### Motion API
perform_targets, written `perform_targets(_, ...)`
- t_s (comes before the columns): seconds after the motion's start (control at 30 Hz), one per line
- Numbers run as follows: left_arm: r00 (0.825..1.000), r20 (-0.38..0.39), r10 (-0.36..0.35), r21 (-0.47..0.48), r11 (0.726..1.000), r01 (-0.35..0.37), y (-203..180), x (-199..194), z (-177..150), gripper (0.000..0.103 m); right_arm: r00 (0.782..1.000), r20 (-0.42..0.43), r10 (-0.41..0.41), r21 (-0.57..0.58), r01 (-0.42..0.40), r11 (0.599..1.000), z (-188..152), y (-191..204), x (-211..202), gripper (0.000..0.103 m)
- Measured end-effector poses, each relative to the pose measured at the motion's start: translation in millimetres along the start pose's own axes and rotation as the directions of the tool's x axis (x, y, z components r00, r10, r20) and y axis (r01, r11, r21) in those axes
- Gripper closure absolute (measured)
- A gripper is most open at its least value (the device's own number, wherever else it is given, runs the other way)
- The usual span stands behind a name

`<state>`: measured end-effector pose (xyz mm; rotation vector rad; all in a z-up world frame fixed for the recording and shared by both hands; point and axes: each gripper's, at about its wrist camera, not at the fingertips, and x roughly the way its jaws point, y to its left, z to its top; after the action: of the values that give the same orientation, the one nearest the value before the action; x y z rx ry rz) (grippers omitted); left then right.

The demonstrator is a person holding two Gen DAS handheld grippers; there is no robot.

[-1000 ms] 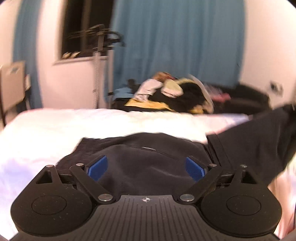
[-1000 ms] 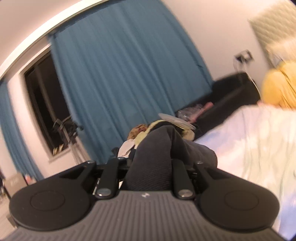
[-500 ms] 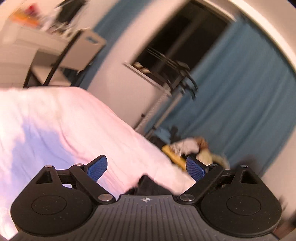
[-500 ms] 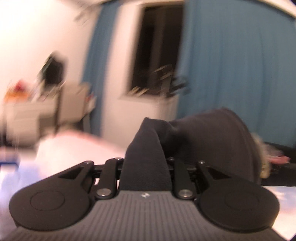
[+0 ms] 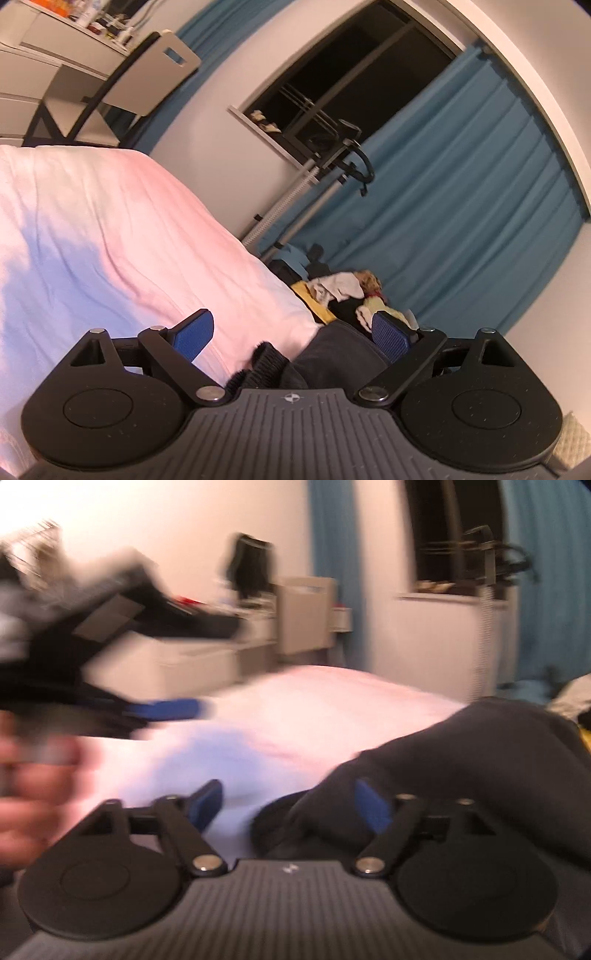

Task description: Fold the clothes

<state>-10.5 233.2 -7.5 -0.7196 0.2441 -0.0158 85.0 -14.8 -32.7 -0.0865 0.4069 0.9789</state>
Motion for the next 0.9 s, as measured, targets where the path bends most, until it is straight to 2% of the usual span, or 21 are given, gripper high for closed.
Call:
perform_targets(0.1, 0.998, -0.029, -0.055, 0.016, 0.998, 0.055, -7.2, 1.8, -6.8, 0.009, 0.996, 0.012, -0.091, -0.054, 0.091, 0.994, -7.8, -6.4, -42.4, 0.019)
perform_targets(0.2, 0.989, -0.093, -0.119, 0.004, 0.993, 0.120, -13.3, 11.7, -18.6, 0.009, 0.982, 0.028, -0.187, -0.109, 0.189, 0.976, -15.8, -13.1, -84.5, 0.019)
perform_targets(0.3, 0.969, -0.170, -0.180, -0.018, 0.984, 0.179, -20.5, 25.8, -35.5, 0.009, 0.956, 0.027, -0.291, -0.162, 0.291, 0.943, -29.5, -26.2, -103.1, 0.020)
perform_targets(0.37, 0.949, -0.231, -0.214, -0.036, 0.977, 0.212, -27.1, 34.5, -49.5, 0.009, 0.956, -0.004, -0.293, -0.164, 0.288, 0.943, -38.4, -33.2, -97.7, 0.024)
perform_targets(0.4, 0.941, -0.254, -0.224, -0.043, 0.974, 0.220, -29.7, 38.5, -55.7, 0.009, 0.956, -0.013, -0.294, -0.185, 0.287, 0.940, -41.3, -29.0, -95.8, 0.036)
perform_targets(0.43, 0.932, -0.276, -0.233, -0.050, 0.972, 0.229, -32.2, 42.5, -61.8, 0.009, 0.955, -0.021, -0.296, -0.207, 0.285, 0.936, -44.0, -24.4, -94.0, 0.055)
perform_targets(0.47, 0.923, -0.298, -0.243, -0.057, 0.970, 0.237, -34.7, 46.5, -68.0, 0.009, 0.954, -0.029, -0.298, -0.229, 0.283, 0.931, -46.8, -19.7, -92.1, 0.065)
perform_targets(0.5, 0.915, -0.314, -0.252, -0.066, 0.968, 0.243, -35.9, 50.1, -73.5, 0.009, 0.953, -0.037, -0.300, -0.251, 0.281, 0.926, -49.6, -15.1, -90.3, 0.078)
perform_targets(0.53, 0.909, -0.324, -0.261, -0.079, 0.965, 0.249, -35.4, 53.3, -78.2, 0.009, 0.952, -0.045, -0.302, -0.273, 0.279, 0.921, -52.3, -10.4, -88.5, 0.084)
perform_targets(0.63, 0.908, -0.329, -0.259, -0.138, 0.965, 0.225, -30.0, 66.0, -89.1, 0.009, 0.949, -0.068, -0.309, -0.338, 0.269, 0.902, -60.6, 3.6, -83.0, 0.087)
perform_targets(0.77, 0.919, -0.324, -0.223, -0.240, 0.959, 0.148, -14.2, 89.5, -105.1, 0.011, 0.942, -0.098, -0.321, -0.422, 0.252, 0.871, -71.7, 22.3, -75.6, 0.087)
perform_targets(0.8, 0.926, -0.320, -0.201, -0.250, 0.961, 0.122, -10.8, 94.2, -108.7, 0.018, 0.940, -0.106, -0.324, -0.442, 0.247, 0.862, -74.4, 26.9, -73.8, 0.085)
perform_targets(0.87, 0.941, -0.308, -0.139, -0.238, 0.969, 0.065, -6.4, 98.8, -113.3, 0.041, 0.943, -0.130, -0.305, -0.375, 0.238, 0.896, -78.1, 19.6, -71.6, 0.079)
perform_targets(0.9, 0.946, -0.304, -0.111, -0.230, 0.972, 0.040, -4.5, 98.7, -113.7, 0.066, 0.948, -0.129, -0.292, -0.334, 0.236, 0.913, -75.2, 18.3, -74.0, 0.077)
